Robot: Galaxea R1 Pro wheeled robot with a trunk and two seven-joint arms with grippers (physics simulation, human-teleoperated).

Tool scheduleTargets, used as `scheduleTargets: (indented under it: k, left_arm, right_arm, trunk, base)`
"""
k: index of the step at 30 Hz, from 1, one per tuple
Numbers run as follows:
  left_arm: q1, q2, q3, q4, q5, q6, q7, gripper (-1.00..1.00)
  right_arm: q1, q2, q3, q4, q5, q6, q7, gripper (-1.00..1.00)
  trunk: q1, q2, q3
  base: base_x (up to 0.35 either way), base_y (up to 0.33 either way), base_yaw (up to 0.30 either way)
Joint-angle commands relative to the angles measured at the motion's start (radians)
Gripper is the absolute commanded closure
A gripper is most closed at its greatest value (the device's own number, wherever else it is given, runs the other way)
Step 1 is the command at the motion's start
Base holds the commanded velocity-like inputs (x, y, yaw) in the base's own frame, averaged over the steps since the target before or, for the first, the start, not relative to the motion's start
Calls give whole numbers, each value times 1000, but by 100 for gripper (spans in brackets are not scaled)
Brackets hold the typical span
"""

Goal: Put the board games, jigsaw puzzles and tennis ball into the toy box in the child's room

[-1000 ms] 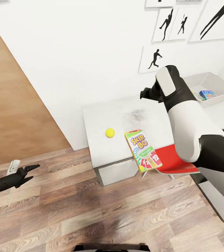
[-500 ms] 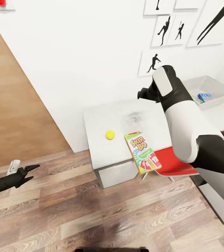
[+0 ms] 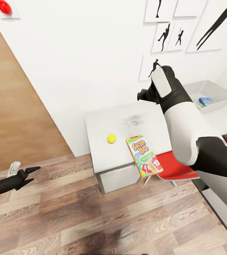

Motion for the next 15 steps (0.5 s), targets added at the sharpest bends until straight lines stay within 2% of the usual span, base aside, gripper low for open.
scheduleTargets:
  k: [1, 15]
  left_arm:
    - [-1, 0, 2, 0, -4, 4, -5, -100]
    - [-1, 1, 3, 0, -4, 6, -6, -100]
  right_arm:
    - [-1, 1, -4, -1, -10, 1, -10, -100]
    - [1, 7, -6, -3, -16, 1, -10, -100]
  trunk:
    - [0, -1, 0]
    - [0, -1, 24]
  base:
    - [0, 0, 0]
    - [0, 0, 0]
